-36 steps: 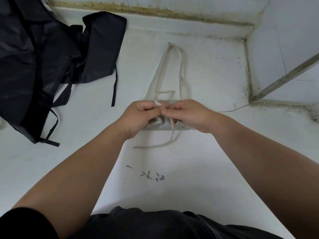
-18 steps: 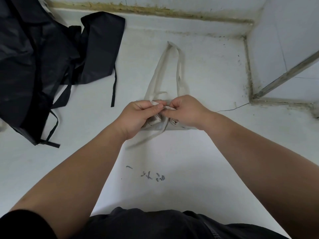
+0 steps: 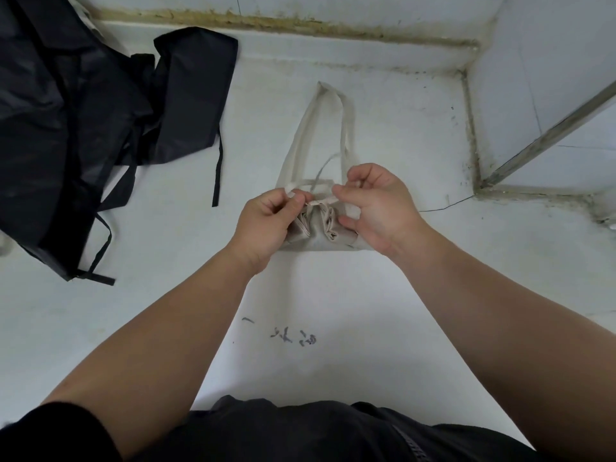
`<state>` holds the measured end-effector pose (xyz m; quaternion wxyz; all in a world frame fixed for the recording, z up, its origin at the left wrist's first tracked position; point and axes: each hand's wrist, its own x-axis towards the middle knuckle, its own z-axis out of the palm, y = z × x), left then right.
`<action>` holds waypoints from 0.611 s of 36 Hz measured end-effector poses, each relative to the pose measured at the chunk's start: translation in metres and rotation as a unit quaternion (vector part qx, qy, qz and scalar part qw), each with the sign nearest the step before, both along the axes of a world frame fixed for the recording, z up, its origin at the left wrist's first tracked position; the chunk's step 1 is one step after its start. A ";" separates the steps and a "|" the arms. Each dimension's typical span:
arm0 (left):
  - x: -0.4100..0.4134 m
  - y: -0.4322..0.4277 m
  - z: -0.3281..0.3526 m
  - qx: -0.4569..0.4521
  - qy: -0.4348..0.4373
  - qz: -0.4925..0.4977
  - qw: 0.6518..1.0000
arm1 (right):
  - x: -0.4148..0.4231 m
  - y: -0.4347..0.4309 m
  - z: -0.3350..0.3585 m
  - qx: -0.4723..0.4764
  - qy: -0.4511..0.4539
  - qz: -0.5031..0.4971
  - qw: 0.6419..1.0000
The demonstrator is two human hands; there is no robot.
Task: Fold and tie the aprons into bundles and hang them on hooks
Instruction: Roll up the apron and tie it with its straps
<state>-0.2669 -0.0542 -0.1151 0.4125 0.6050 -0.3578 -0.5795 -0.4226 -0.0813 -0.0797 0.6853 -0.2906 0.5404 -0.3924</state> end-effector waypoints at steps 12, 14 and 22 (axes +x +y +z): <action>-0.005 0.009 -0.007 -0.054 -0.101 0.073 0.991 | -0.010 0.014 -0.026 -0.194 0.396 0.136 0.887; -0.008 0.011 -0.009 -0.069 -0.175 0.095 0.978 | -0.010 0.014 -0.027 -0.184 0.404 0.131 0.886; -0.007 0.019 -0.018 -0.072 -0.335 0.143 0.928 | -0.010 0.017 -0.031 -0.185 0.432 0.139 0.872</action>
